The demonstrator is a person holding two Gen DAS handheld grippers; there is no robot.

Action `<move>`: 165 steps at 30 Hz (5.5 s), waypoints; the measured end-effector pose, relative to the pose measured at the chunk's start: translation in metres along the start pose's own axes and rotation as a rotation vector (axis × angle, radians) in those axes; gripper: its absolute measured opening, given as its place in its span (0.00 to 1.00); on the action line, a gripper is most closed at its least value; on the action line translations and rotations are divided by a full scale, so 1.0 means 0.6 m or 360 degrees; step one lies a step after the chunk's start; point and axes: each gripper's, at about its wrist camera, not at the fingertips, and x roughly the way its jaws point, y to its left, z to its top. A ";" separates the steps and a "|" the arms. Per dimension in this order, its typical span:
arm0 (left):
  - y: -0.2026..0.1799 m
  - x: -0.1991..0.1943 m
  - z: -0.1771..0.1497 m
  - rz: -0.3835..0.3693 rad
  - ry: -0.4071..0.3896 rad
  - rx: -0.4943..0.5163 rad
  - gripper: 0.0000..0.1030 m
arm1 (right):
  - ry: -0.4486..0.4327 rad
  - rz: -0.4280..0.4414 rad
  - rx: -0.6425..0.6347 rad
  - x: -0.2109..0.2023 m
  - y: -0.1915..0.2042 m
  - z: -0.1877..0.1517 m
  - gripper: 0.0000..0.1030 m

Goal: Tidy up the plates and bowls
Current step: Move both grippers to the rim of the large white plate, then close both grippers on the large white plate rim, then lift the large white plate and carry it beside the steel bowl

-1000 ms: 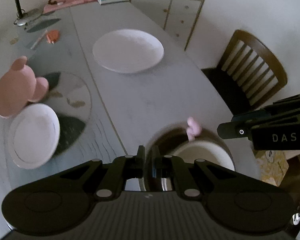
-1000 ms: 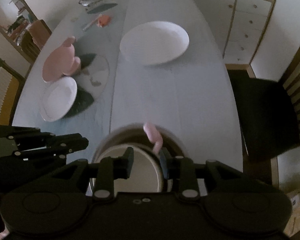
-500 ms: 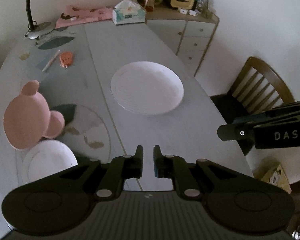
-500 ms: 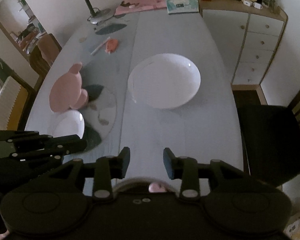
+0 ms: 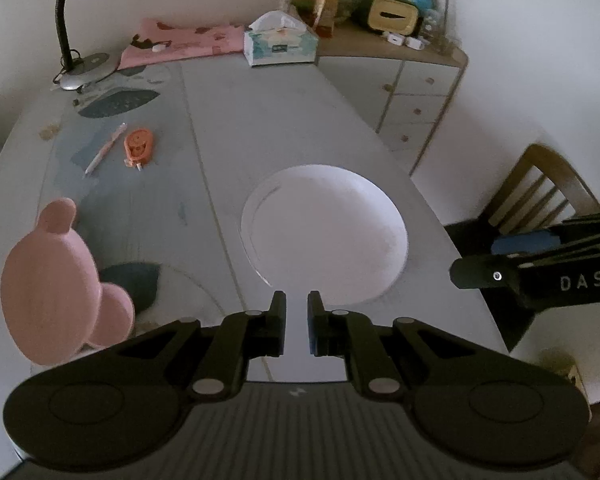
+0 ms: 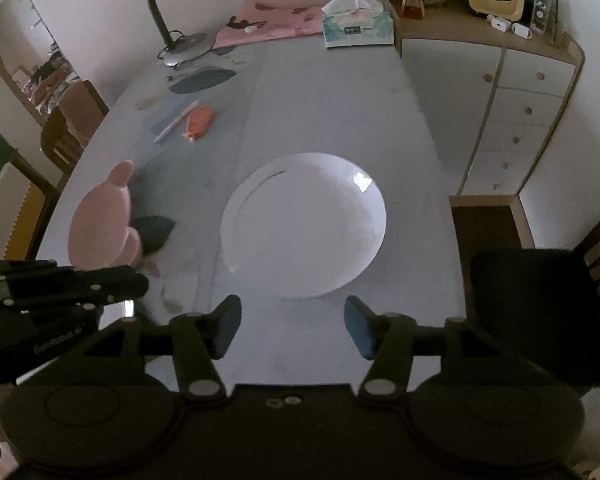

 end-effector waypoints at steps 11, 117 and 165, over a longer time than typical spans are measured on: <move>0.042 0.092 0.058 0.0093 0.0000 -0.0133 0.68 | 0.0018 -0.0040 0.0024 0.091 -0.055 0.073 0.75; 0.245 -0.177 -0.329 0.0241 0.0030 -0.0608 0.15 | 0.0163 0.0298 -0.0140 0.027 0.223 -0.190 0.12; 0.262 -0.153 -0.538 0.0308 0.0219 -0.0588 0.15 | 0.0499 0.0241 -0.0334 0.109 0.306 -0.398 0.17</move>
